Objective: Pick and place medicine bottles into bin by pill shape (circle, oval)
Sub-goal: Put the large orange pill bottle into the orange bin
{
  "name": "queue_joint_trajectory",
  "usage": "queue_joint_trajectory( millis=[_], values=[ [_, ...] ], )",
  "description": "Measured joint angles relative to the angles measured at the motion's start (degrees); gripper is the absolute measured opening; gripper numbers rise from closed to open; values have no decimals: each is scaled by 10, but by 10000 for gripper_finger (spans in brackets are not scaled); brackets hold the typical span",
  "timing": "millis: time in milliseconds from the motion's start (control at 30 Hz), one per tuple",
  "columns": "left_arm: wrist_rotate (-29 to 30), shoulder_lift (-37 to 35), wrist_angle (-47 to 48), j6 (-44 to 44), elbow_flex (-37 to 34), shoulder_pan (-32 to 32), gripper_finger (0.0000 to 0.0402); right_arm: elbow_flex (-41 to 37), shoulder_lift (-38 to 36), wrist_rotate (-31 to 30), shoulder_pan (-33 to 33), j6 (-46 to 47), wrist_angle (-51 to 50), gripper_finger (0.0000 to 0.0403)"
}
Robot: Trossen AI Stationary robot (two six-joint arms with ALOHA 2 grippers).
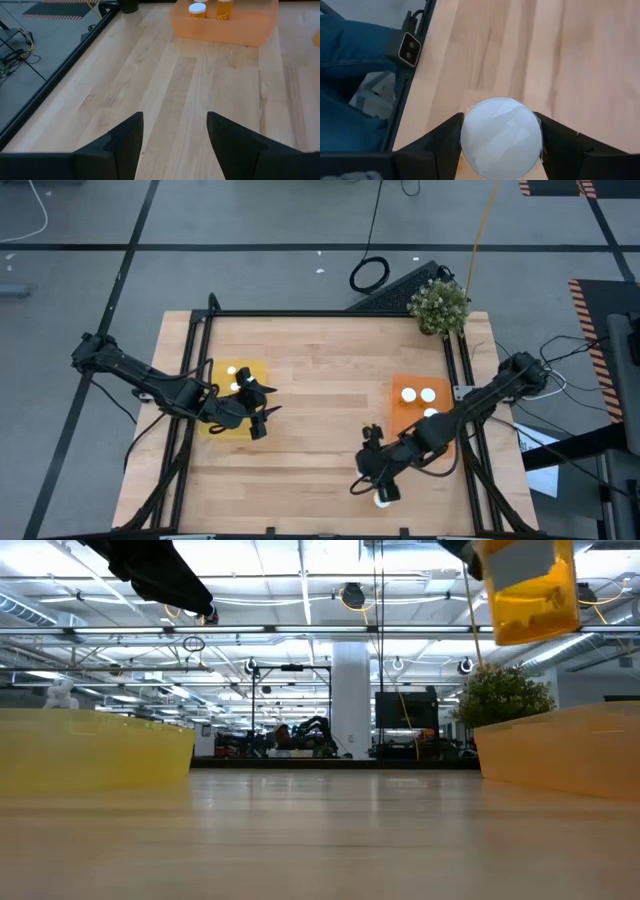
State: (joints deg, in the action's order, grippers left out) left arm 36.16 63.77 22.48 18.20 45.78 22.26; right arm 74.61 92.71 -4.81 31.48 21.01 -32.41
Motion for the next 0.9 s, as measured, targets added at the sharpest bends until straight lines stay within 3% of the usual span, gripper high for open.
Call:
queue_joint_trajectory(
  millis=[533,900],
  values=[
    [0,0,0,14,0,0,223,-6,-95,-121,0,50,-204,217],
    [1,0,-1,19,0,-10,223,-181,-232,-120,0,148,-147,217]
  ],
)
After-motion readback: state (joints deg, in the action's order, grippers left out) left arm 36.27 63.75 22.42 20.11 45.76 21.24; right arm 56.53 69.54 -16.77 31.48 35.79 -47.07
